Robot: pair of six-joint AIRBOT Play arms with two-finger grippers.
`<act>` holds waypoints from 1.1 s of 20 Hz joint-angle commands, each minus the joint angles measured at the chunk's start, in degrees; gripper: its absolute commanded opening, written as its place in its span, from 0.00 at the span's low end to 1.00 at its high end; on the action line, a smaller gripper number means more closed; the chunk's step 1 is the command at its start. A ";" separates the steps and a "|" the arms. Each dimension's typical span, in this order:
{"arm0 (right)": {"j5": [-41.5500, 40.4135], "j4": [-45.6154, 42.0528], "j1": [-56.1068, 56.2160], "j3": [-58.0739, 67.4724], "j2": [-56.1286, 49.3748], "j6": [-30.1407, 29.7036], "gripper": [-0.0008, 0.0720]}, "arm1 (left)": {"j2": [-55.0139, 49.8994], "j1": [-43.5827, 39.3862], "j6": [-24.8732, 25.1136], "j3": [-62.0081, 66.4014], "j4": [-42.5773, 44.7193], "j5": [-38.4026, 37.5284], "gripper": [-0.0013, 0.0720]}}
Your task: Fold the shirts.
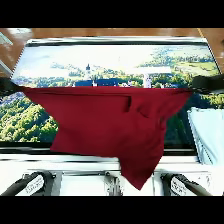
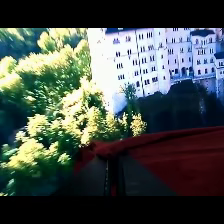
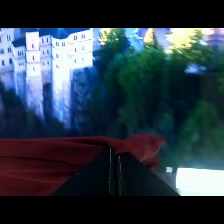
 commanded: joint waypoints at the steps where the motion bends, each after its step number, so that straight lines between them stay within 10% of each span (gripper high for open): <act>1: -16.31 13.94 1.42 -2.43 -12.35 -0.90 0.09 | -14.47 0.00 2.54 -2.21 -11.72 12.20 0.07; 12: -63.47 8.57 17.16 -2.43 -27.04 -1.38 0.09 | -31.63 0.02 15.34 -2.23 -23.45 39.60 0.07; 22: -43.08 8.02 16.44 -2.40 -28.11 0.13 0.09 | -35.19 0.15 15.50 -1.44 -17.03 26.34 0.07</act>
